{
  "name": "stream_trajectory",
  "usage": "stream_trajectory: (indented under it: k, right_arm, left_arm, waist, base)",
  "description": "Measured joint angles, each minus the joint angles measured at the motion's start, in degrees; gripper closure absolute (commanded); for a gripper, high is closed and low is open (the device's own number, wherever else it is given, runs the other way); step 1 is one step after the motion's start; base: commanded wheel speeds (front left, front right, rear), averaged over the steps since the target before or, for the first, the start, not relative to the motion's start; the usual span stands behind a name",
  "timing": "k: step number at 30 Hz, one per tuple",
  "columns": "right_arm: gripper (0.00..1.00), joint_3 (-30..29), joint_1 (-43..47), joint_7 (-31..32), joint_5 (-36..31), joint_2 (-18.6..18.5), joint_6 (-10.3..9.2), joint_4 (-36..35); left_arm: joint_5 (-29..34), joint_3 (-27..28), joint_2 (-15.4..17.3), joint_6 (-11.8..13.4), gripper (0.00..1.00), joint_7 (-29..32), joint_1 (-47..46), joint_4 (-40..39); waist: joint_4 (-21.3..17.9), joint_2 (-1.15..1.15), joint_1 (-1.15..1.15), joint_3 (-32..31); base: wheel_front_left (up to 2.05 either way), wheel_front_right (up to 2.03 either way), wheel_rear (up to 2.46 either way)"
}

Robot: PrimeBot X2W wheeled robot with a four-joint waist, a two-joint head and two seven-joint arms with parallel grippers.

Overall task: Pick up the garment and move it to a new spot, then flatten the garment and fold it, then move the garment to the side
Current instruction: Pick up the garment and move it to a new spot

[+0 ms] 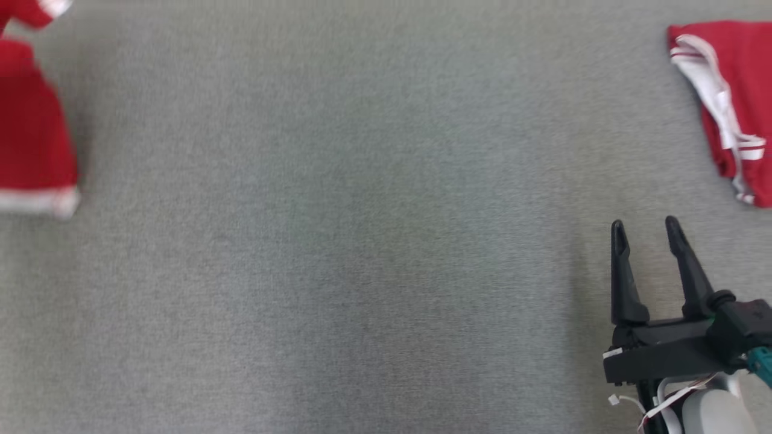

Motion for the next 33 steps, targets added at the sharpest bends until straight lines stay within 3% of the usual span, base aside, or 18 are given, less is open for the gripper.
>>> stream_trajectory:
  k: [4, 11, 23, 33]
  right_arm:
    - [0.0, 0.4, 0.3, -1.3, 0.7, 0.7, 0.01, 2.0]
    - [0.0, 0.8, 0.2, -3.2, 1.9, 1.4, 0.0, 5.4]
    - [0.0, 1.4, -0.5, -4.8, 4.6, 1.5, 0.01, 9.5]
    - [0.0, 1.3, -1.0, -5.0, 4.0, 1.5, 0.01, 10.3]
  left_arm:
    - [0.3, -2.9, -1.3, -0.1, 1.0, 3.1, -1.7, -7.8]
    - [-0.8, -8.8, -7.5, -0.1, 1.0, 9.6, -4.4, -19.9]
    - [-1.8, -19.2, -21.1, 0.7, 1.0, 11.6, -1.1, -25.4]
    - [-5.3, -19.6, -22.7, 4.7, 1.0, 7.6, 16.3, -27.0]
  waist:
    - [-1.7, -0.01, 0.0, -1.7]
    - [-6.2, 0.0, 0.0, -3.4]
    - [-13.5, 0.0, 0.0, -4.2]
    - [-11.8, 0.0, 0.01, -4.1]
  base:
    - [0.0, 0.0, 0.0]
    - [0.0, 0.0, 0.0]
    - [0.0, 0.0, 0.0]
    - [0.0, 0.0, 0.0]
